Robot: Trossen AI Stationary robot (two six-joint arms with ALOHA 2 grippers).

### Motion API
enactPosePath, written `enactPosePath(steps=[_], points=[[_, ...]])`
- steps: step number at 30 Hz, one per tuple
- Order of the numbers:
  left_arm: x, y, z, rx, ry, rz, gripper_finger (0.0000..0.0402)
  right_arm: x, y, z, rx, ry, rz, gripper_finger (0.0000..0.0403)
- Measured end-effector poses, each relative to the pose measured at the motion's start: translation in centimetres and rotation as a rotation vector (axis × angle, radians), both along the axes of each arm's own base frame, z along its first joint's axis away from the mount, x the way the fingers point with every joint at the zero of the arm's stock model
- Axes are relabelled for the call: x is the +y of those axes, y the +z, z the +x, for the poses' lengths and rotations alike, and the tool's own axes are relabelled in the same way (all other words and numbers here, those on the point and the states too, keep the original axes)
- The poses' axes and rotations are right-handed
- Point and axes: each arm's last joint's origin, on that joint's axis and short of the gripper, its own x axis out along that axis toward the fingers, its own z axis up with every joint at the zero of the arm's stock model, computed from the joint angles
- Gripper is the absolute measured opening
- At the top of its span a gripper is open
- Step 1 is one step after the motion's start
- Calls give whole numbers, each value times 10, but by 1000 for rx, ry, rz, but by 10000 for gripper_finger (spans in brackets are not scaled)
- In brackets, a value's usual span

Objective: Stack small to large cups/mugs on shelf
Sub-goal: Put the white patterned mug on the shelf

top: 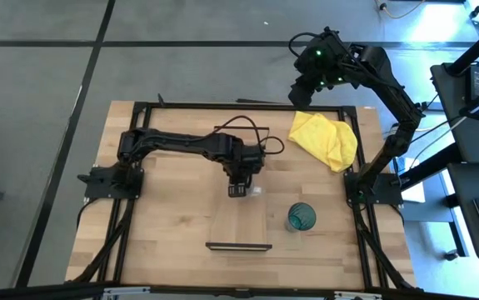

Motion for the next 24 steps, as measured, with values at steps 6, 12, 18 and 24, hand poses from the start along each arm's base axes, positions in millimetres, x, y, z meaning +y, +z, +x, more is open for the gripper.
enactPosePath(steps=[6, 12, 18, 24], points=[[0, -4, 3, -4, -3, -7, 50, 0, 0, 0, 0, 0, 0, 126], [8, 6, -4, -6, 34, 0, 51, 0, 0, 0, 4, -3, -6, 126], [8, 10, -8, 2, 40, -18, 51, 0, 0, 0, 8, 5, -12, 126], [7, 13, -9, -5, 41, -35, 51, -3, 0, -1, 9, 3, -20, 126]])
